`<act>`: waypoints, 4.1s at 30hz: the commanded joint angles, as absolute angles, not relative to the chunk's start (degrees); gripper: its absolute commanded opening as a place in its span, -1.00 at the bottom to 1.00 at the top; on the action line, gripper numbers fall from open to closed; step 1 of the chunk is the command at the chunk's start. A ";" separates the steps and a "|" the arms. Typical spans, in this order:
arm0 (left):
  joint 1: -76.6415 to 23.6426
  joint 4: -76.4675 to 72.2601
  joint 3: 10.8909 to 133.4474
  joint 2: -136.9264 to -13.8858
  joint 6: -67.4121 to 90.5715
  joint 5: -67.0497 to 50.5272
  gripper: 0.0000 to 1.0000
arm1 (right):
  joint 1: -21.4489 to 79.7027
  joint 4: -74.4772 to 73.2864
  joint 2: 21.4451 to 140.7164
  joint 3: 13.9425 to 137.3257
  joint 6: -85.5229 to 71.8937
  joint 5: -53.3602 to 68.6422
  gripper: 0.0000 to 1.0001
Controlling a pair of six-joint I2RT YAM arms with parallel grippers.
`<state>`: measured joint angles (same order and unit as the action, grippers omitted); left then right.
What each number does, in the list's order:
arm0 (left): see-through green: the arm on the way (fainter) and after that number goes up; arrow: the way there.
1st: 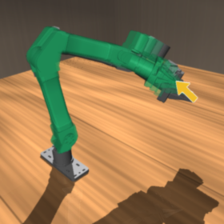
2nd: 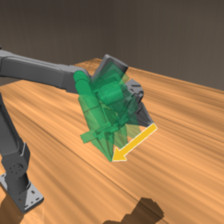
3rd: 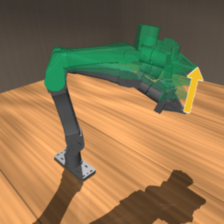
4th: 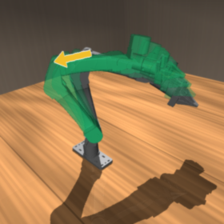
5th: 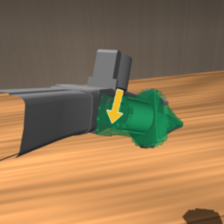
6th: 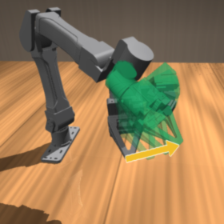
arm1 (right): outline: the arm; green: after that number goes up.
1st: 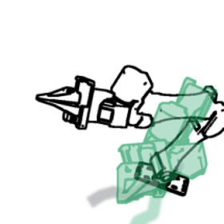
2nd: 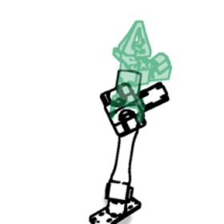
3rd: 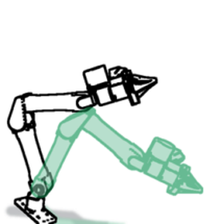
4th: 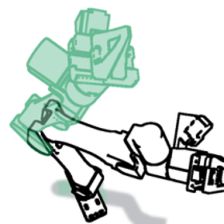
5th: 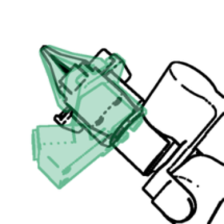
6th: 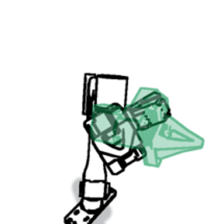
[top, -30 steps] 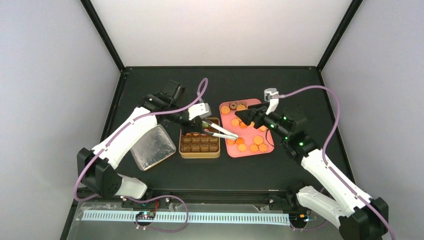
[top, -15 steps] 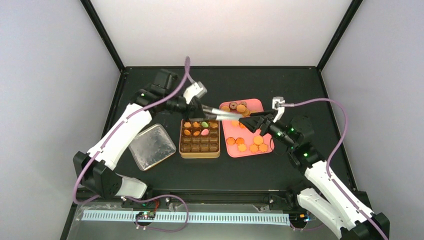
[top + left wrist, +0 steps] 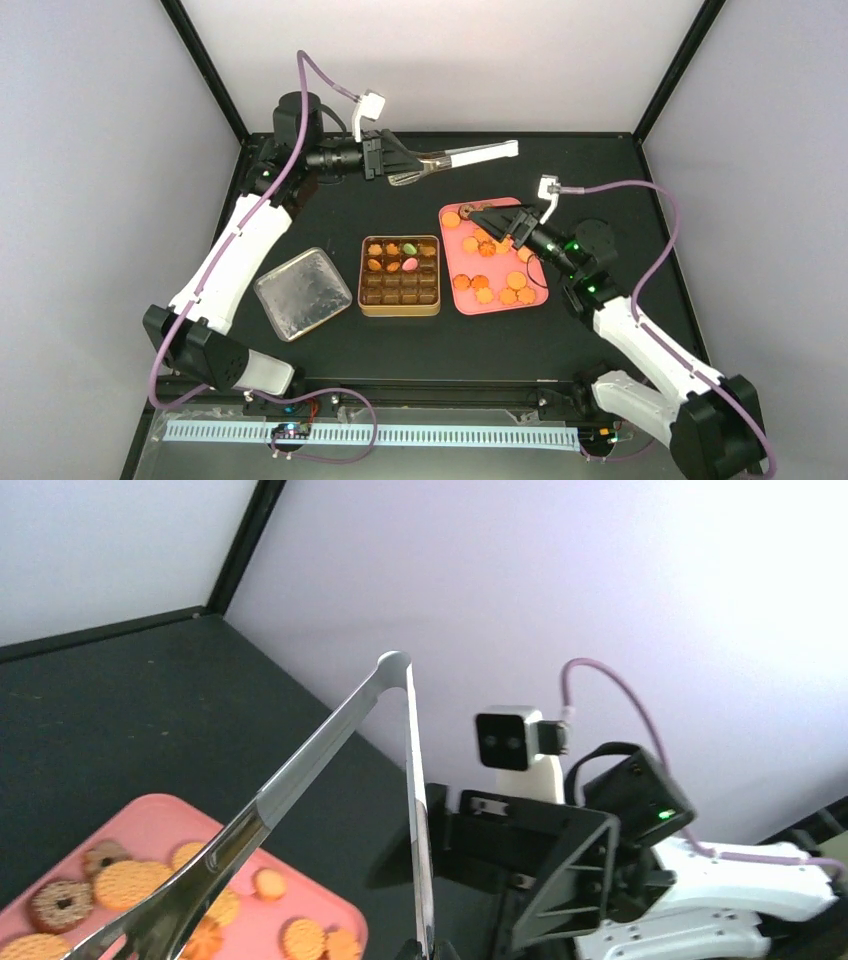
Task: Pack the cookies
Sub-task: Pass from the left arm to the right, then move the packing box to the center of the board.
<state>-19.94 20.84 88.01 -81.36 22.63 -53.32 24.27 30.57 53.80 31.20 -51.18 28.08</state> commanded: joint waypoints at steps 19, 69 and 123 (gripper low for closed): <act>-20.43 2.32 82.65 -79.38 45.18 -61.62 -0.97 | 23.86 63.18 75.70 46.01 -62.91 28.08 0.80; -11.52 17.58 79.70 -76.96 40.03 -64.17 -0.50 | 17.15 37.19 62.34 42.01 -50.84 29.17 -0.20; -17.87 28.07 48.18 -85.26 -35.23 -15.71 -0.12 | 13.35 0.03 56.76 42.97 -12.83 4.14 -0.16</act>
